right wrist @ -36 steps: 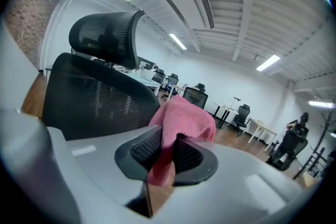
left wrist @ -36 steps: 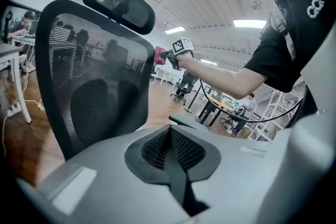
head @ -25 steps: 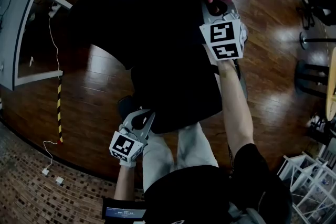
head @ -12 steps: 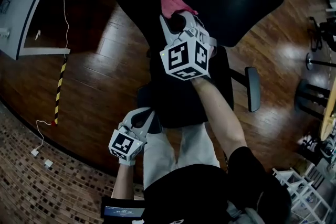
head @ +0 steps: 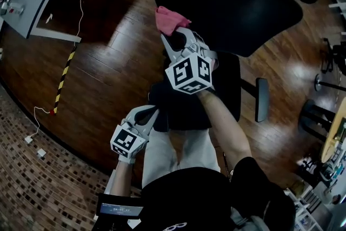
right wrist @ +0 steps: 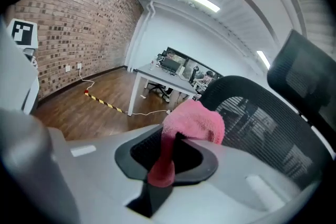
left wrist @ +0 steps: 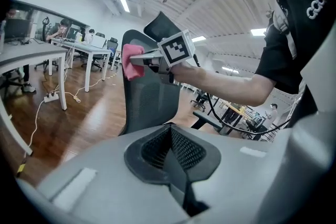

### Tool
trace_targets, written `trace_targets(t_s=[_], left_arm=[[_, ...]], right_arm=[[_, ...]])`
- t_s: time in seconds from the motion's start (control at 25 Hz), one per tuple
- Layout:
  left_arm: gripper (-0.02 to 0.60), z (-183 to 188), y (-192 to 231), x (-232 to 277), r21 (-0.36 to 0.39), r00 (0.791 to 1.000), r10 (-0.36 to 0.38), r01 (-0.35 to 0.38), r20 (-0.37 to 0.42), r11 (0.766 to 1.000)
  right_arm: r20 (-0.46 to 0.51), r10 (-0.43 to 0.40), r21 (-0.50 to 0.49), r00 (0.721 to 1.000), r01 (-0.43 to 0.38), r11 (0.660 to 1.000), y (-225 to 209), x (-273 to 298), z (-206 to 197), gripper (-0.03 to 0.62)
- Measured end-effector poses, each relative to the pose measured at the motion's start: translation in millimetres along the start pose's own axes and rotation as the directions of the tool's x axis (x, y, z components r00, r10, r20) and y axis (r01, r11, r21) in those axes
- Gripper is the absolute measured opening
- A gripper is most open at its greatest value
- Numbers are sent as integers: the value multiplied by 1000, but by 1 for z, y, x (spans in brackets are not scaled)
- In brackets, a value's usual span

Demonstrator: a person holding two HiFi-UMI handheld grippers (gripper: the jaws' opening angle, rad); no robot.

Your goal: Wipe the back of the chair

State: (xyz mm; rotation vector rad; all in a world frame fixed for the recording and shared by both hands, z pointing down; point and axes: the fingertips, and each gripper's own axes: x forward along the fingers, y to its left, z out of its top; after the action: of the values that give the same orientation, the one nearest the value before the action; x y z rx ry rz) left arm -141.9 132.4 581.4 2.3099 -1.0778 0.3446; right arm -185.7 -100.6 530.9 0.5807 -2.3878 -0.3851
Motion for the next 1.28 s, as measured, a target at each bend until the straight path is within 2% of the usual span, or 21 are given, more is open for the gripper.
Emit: trace_targets(t_s=[0.24, 0.52, 0.76, 0.88, 1.04, 1.28], left_arm=[[-9, 56, -13, 1, 65, 999, -17, 15, 35, 998], [-9, 129, -45, 15, 167, 995, -66, 53, 77, 984], [-9, 164, -88, 36, 246, 988, -146, 128, 57, 961], [-9, 185, -108, 47, 274, 983, -173, 149, 63, 950], [-9, 190, -130, 56, 271, 977, -201, 176, 69, 946], [-8, 190, -134, 57, 230, 980, -179, 154, 90, 961]], right_arm=[[-41, -13, 105, 999, 17, 994, -10, -62, -20, 46], [-63, -88, 187, 994, 98, 977, -43, -161, -38, 46], [-94, -143, 276, 985, 164, 947, -50, -244, -62, 46], [-108, -169, 335, 980, 196, 921, -47, -273, -74, 46], [-133, -165, 403, 977, 205, 892, -25, -290, -89, 46], [-124, -133, 461, 983, 176, 870, -2, -295, -91, 46]])
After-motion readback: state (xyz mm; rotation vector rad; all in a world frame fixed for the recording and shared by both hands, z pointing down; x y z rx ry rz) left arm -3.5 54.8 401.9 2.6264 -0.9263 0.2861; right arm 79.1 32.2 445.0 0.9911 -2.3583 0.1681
